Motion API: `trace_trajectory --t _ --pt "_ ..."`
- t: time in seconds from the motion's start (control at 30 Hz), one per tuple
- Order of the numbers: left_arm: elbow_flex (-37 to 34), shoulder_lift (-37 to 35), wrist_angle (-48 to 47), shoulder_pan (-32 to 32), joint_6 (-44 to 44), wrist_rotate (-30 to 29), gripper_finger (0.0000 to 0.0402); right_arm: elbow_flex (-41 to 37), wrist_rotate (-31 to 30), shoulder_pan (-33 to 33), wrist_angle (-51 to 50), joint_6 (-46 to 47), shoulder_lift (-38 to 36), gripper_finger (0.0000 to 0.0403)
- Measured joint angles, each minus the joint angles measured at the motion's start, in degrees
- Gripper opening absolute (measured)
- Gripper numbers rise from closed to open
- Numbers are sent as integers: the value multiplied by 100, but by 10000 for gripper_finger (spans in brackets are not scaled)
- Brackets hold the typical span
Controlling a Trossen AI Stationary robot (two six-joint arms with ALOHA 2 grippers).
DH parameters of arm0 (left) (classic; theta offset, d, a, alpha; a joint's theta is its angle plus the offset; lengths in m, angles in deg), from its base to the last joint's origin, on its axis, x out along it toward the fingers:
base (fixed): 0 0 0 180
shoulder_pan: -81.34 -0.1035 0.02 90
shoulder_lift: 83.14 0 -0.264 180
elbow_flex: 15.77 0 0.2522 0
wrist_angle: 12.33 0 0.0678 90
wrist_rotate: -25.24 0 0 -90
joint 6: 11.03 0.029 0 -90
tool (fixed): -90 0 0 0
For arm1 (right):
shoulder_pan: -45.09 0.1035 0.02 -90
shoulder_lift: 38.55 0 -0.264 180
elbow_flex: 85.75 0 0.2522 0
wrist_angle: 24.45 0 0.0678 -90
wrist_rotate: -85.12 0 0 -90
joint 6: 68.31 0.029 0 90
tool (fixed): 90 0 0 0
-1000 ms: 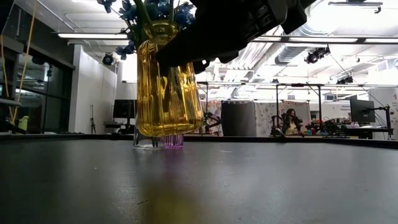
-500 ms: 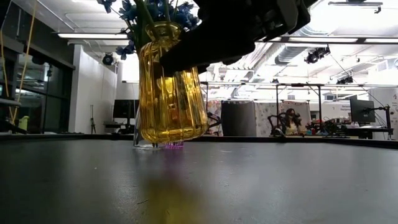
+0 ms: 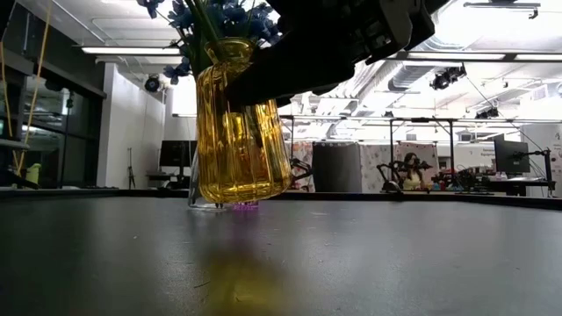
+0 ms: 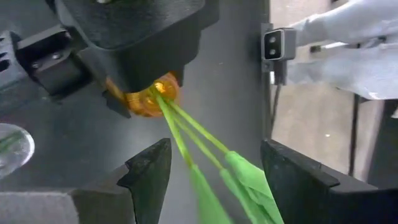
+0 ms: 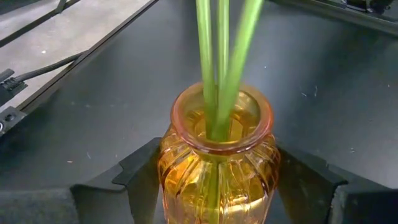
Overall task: Sort flowers into vase by color
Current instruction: Put the red flower into the yellow vase
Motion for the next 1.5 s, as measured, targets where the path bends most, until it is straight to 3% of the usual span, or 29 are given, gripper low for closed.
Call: trace_trajectory --t 0.3,0.53,0.6,0.73,0.87,1.1,1.3,1.5 --pt "673 -18 57 -283 -323 638 235 0 -1 -42 30 0 -6 250" --pt "2026 -35 -72 -664 -369 536 235 -17 -2 -71 -49 288 9 250" --pt "1847 -348 262 -720 -476 506 235 -17 0 -89 -92 501 9 250" --pt "1772 -879 384 -704 -730 -137 235 -15 13 -138 -291 773 -70 250" --pt "1774 -1366 478 -522 -937 -1264 235 -13 65 -216 -674 775 -305 250" --pt "1770 -1644 818 37 -737 -2737 235 -9 186 -361 -1751 514 -834 250" --pt "1220 -1603 1663 551 -87 -3219 235 -211 612 -625 -2614 414 -1286 250" --pt "298 -1605 2165 788 -596 -3319 235 -1446 799 -882 -2602 851 -2271 250"
